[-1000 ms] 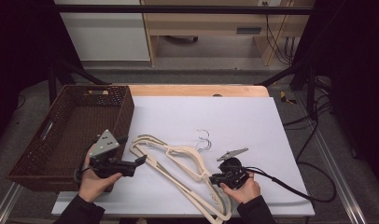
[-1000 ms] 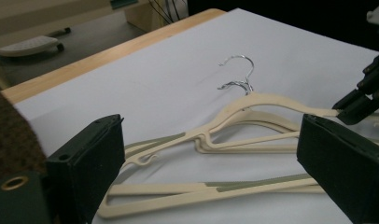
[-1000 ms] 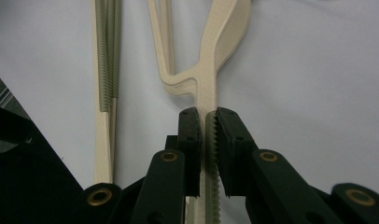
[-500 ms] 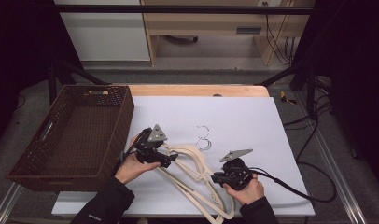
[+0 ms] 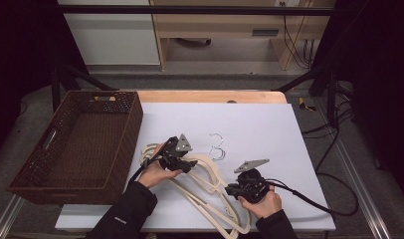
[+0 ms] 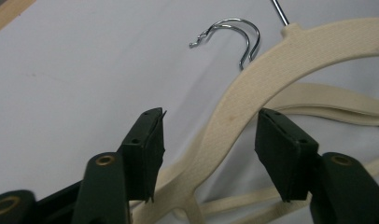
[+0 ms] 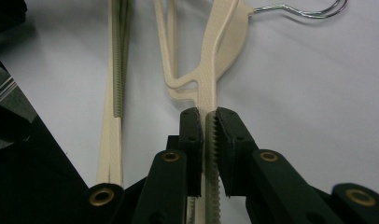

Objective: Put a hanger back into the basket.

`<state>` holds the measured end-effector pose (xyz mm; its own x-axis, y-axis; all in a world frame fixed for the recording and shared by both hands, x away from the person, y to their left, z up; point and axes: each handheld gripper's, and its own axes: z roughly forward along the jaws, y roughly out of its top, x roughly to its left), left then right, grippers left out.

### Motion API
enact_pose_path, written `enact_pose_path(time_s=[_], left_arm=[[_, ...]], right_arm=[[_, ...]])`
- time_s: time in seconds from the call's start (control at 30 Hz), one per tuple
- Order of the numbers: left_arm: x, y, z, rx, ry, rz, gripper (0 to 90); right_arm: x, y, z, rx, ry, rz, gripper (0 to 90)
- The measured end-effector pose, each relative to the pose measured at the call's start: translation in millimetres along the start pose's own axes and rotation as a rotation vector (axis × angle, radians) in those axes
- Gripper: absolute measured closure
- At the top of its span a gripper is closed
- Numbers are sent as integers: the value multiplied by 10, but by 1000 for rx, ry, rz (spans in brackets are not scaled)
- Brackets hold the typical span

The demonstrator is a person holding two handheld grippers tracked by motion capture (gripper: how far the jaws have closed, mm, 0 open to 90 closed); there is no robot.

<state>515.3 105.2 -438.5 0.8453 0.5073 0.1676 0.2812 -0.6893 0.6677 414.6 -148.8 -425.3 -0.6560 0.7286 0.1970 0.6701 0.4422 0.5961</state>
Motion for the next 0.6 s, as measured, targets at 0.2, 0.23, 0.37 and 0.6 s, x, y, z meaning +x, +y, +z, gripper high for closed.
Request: enact_pose_path(time_s=[0.2,0.23,0.37,0.6], left_arm=[[-34,4,10,8,-9,47,586],[-45,5,0,9,-13,57,618],[-99,8,-59,21,22,124,661],[-216,-3,-226,-16,71,173,690]], right_arm=[[10,3,0,-3,5,9,809],[8,3,1,-1,6,7,809],[1,-3,-5,11,15,-13,807],[-11,2,-34,5,46,-25,748]])
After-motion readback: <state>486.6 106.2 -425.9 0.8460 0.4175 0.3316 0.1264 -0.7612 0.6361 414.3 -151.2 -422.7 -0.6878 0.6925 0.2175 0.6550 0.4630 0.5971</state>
